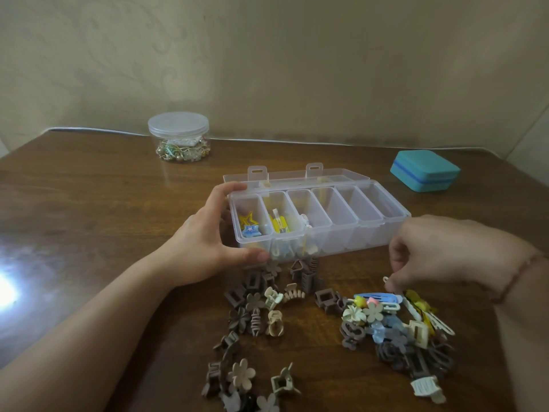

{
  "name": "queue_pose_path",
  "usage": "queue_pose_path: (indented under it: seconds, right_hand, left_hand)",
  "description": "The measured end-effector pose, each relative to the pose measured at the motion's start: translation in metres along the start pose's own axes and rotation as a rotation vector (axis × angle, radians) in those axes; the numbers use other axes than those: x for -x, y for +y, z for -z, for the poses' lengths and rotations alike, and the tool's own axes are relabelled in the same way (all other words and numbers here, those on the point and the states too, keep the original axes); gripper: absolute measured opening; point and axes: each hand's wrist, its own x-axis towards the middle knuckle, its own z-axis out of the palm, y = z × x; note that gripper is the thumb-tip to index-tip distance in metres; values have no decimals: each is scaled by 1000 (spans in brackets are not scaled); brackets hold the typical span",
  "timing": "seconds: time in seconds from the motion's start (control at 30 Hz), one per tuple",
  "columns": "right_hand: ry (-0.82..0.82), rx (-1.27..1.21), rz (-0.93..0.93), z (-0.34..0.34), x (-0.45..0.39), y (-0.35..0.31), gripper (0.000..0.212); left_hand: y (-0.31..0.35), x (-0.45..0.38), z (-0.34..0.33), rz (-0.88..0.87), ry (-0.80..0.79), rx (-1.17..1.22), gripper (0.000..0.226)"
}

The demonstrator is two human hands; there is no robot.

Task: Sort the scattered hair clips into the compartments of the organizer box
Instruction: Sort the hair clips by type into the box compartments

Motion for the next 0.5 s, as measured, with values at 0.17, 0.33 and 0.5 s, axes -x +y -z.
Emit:
queue_pose_path:
  seconds: [0.17, 0.33, 0.5]
  right_hand:
    - [-4, -6, 30, 1, -2, -4, 19]
    - [43, -50, 138, 1, -2, -10, 16]
    - [118, -414, 330, 8, 1, 2, 11]
  left_hand:
    - [1, 0, 0, 4, 0, 4, 105]
    - [0, 0, -1, 1, 7, -4, 106]
    - [-1, 0, -1, -6, 7, -2, 104]
